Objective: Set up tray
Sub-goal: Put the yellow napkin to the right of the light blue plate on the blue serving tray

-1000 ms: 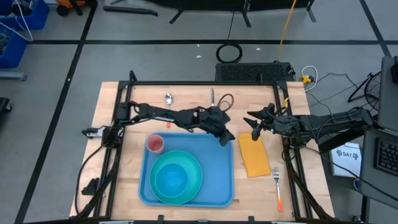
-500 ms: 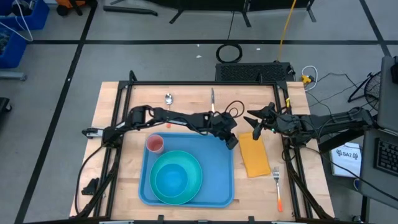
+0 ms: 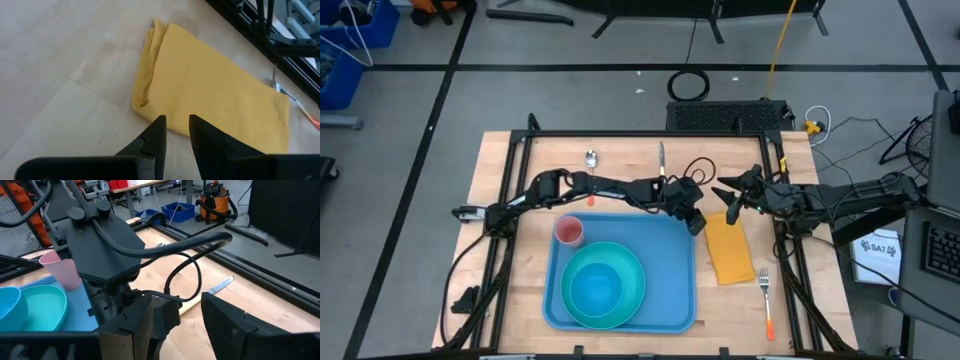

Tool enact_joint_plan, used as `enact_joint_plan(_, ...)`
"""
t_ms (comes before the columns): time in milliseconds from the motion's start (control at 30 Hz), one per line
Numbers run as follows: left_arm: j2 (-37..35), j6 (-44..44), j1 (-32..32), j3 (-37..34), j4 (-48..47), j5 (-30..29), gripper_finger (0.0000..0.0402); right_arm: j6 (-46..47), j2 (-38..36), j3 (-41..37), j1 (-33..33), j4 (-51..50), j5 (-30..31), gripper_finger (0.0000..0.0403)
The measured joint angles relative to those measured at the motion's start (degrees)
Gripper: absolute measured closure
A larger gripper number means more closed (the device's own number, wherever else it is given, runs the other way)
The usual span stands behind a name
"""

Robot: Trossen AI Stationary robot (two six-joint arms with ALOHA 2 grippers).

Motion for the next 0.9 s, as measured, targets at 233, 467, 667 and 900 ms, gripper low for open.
enact_joint_plan(233,1.3,0.1,0.2,0.0,0.9,0.2,0.0314,0.0,0.0,0.0,0.0,0.0,-0.1,0.0245)
enact_joint_plan(467,2.6,1.2,0.0,0.0,6.3,2.7,0.0314,-0.1,0.2,0.0,0.0,-0.1,-1.7,0.0245)
enact_joint_plan(667,-2.2,11.5,-1.1,0.0,4.2,9.6,0.034,2.6,0.2,0.0,0.0,-3.9,-7.4,0.0247)
enact_joint_plan(900,-12.3,30.8,-9.0,0.0,-9.4,4.6,0.0398,12.5,1.5,0.0,1.2,-17.6,-17.7,0.0368)
